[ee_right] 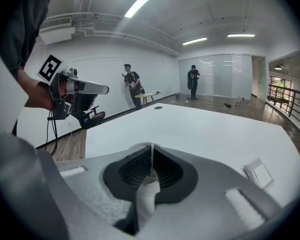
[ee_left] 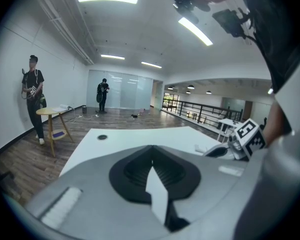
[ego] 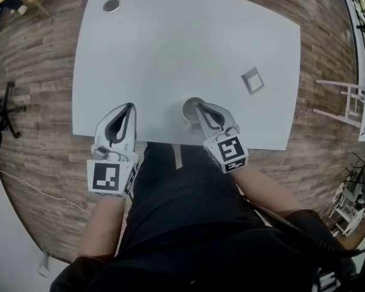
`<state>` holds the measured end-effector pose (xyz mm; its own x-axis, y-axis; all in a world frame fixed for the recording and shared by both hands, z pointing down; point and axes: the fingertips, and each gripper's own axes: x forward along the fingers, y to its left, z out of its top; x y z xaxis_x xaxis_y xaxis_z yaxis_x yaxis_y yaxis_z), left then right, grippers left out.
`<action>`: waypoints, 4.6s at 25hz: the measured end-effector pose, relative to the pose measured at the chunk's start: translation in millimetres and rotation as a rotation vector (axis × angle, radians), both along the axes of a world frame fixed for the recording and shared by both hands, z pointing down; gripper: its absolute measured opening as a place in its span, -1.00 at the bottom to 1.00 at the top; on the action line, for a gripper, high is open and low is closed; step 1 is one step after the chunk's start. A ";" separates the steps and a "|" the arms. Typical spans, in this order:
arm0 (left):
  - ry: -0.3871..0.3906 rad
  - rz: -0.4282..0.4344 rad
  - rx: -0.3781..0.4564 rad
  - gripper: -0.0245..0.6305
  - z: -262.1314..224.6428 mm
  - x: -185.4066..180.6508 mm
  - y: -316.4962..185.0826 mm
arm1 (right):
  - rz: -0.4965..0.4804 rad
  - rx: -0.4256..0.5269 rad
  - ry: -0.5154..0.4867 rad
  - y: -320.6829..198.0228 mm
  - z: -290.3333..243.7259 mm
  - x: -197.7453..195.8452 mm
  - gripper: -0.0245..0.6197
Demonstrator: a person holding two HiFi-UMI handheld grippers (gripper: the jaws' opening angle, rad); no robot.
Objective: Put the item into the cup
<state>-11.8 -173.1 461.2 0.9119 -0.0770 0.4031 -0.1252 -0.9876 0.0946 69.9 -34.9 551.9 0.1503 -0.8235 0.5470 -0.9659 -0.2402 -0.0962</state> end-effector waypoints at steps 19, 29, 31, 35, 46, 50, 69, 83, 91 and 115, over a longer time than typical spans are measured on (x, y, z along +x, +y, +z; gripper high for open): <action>0.004 0.002 0.011 -0.92 -0.8 4.5 -2.9 | -0.013 0.015 -0.002 -1.7 -4.0 -0.6 -0.71; 0.006 0.027 0.021 -0.92 3.0 8.8 -5.0 | 0.015 0.035 -0.022 -8.5 0.5 -4.3 -0.71; 0.027 0.035 0.029 -0.92 0.6 12.2 -6.2 | 0.023 0.040 -0.018 -9.9 0.3 -2.3 -0.71; 0.046 0.059 0.032 -0.92 -3.5 19.3 -1.6 | 0.036 0.054 0.022 -4.9 -11.5 6.9 -0.71; 0.087 0.130 0.076 -0.92 -24.8 35.2 -3.5 | 0.144 0.108 0.057 0.0 -34.3 30.7 -0.71; 0.112 0.162 0.103 -0.92 -37.3 44.4 8.4 | 0.179 0.133 0.082 14.4 -46.6 39.1 -0.71; 0.220 0.161 0.183 -0.92 -82.5 62.1 4.3 | 0.416 0.236 0.262 74.9 -112.6 116.4 -0.71; 0.271 0.204 0.201 -0.92 -97.5 81.1 0.7 | 0.557 0.271 0.439 124.2 -161.1 141.3 -0.80; 0.314 0.206 0.220 -0.92 -110.1 88.2 -2.9 | 0.590 0.297 0.478 136.8 -175.2 150.0 -0.91; 0.225 0.223 0.244 -0.92 -98.6 76.8 -13.1 | 0.691 0.315 0.372 149.6 -138.3 153.6 -0.92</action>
<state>65.0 -186.2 362.6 0.9805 0.0643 0.1858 0.0923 -0.9850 -0.1460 223.5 114.6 413.7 0.8009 -0.5860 0.1228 -0.5938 -0.8038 0.0374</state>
